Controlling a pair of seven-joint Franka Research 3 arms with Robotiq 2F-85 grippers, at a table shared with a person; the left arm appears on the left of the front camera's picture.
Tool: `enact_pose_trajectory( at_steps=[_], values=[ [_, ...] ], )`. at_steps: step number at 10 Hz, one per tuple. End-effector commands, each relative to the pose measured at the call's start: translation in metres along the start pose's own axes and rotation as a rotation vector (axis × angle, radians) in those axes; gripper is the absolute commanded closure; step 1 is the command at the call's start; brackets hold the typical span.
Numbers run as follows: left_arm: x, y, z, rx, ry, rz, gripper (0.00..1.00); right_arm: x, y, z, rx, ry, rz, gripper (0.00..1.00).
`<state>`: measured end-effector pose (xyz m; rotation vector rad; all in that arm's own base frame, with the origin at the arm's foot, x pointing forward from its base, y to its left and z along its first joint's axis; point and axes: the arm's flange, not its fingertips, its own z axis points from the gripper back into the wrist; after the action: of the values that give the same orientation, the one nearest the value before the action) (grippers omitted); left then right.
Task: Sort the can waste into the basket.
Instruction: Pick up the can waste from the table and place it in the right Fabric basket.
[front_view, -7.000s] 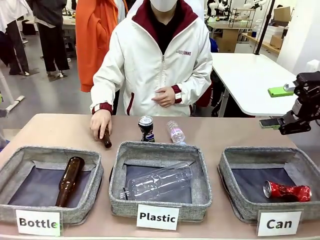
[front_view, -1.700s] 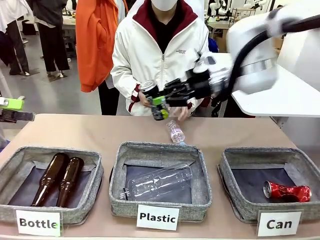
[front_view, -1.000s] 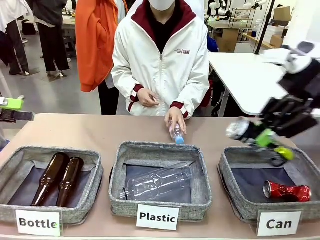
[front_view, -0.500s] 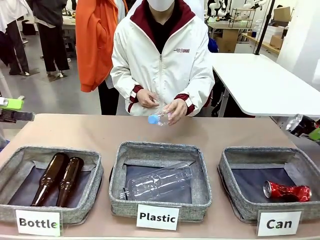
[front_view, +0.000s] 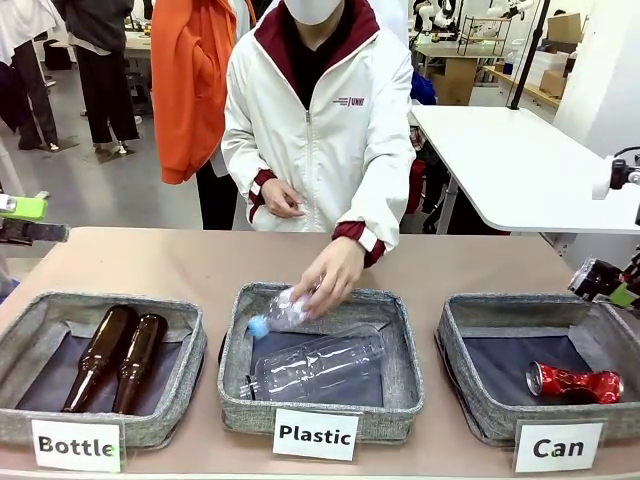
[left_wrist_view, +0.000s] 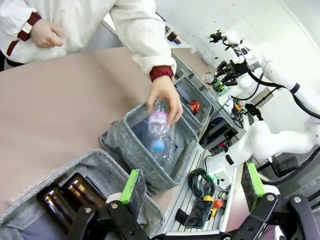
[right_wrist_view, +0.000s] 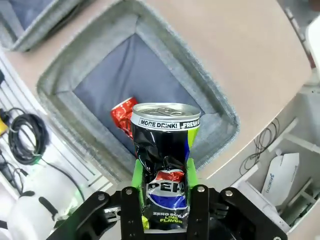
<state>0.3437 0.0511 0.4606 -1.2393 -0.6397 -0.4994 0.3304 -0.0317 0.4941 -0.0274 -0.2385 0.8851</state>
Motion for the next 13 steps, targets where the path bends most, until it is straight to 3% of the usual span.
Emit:
enact_pose_trajectory(
  at_steps=[1,2,3,6,7,8,9,11,12,13],
  values=[
    [0.001,-0.001,0.000,-0.005,0.003,-0.002,0.00,0.000,-0.002,0.006,0.016,0.007,-0.006,0.52],
    [0.001,-0.001,0.000,-0.005,0.003,-0.002,0.00,0.001,-0.003,0.006,0.021,0.010,0.009,0.05],
    [0.001,-0.001,0.000,-0.005,0.003,-0.002,0.00,0.003,-0.005,0.004,0.024,0.013,0.003,0.00],
    [0.001,-0.001,0.000,-0.005,0.003,-0.002,0.00,0.006,-0.007,0.003,0.036,-0.002,0.019,0.00],
    [0.001,-0.001,0.000,-0.005,0.003,-0.002,0.00,0.005,-0.005,0.001,0.086,-0.053,0.008,0.00],
    [0.001,-0.001,0.000,-0.005,0.003,-0.002,0.00,0.003,-0.005,0.003,0.202,-0.166,-0.058,0.00],
    [0.001,-0.001,0.000,-0.005,0.003,-0.002,0.00,-0.006,-0.003,0.006,0.430,-0.353,-0.186,0.00],
    [0.001,-0.001,0.000,-0.005,0.003,-0.002,0.00,-0.028,-0.004,0.011,0.846,-0.684,-0.282,0.00],
    [0.001,-0.001,0.000,-0.005,0.003,-0.002,0.00,-0.040,-0.009,0.010,0.978,-0.747,-0.286,0.00],
    [0.001,-0.001,0.000,-0.005,0.003,-0.002,0.00,-0.053,-0.022,0.007,1.033,-0.824,-0.344,0.00]
  ],
)
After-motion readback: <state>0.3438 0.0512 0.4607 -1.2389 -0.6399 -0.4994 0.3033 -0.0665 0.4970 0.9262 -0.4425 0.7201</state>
